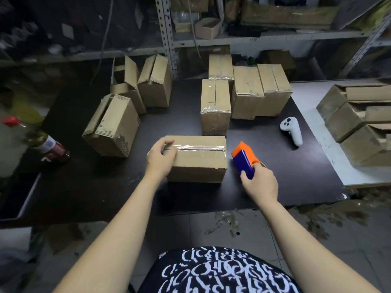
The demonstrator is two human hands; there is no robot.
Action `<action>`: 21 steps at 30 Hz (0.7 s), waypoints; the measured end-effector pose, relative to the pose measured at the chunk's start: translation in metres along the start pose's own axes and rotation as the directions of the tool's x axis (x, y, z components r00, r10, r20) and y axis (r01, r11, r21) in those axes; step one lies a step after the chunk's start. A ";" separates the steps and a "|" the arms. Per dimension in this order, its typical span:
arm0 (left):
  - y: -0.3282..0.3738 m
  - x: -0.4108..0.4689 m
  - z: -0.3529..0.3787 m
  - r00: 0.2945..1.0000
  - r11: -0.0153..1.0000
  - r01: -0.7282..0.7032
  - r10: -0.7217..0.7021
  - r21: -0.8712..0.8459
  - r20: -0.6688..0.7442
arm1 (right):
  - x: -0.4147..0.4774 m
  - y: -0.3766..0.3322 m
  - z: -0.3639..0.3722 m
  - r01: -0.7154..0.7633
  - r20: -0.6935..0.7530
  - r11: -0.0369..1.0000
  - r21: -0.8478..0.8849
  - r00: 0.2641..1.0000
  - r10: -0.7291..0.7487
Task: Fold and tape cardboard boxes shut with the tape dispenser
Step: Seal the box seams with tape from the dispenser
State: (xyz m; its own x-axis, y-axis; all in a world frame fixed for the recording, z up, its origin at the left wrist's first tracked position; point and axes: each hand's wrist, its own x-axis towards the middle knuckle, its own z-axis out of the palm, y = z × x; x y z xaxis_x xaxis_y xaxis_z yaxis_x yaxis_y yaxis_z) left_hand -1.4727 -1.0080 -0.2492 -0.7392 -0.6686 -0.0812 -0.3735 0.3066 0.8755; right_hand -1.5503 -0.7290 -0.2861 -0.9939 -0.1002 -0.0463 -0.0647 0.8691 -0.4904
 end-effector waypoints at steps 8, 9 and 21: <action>-0.009 0.001 -0.020 0.999 0.997 -0.016 0.012 0.073 0.049 | -0.013 -0.033 0.005 0.018 -0.072 0.998 0.062 0.997 -0.014; -0.011 -0.002 -0.023 0.999 0.996 -0.013 0.009 0.086 0.053 | -0.016 -0.042 0.003 0.001 -0.103 0.991 0.134 0.995 0.013; -0.002 -0.035 -0.030 0.987 0.932 -0.066 0.009 0.355 0.160 | -0.047 -0.106 0.013 -0.099 0.187 0.827 0.553 0.982 -0.008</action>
State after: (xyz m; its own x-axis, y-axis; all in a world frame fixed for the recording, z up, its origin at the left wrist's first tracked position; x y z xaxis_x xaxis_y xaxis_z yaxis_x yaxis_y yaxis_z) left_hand -1.4291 -1.0052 -0.2334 -0.8227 -0.5489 -0.1479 -0.4983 0.5711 0.6524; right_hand -1.4954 -0.8223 -0.2434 -0.9590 -0.1963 -0.2046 0.0939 0.4609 -0.8825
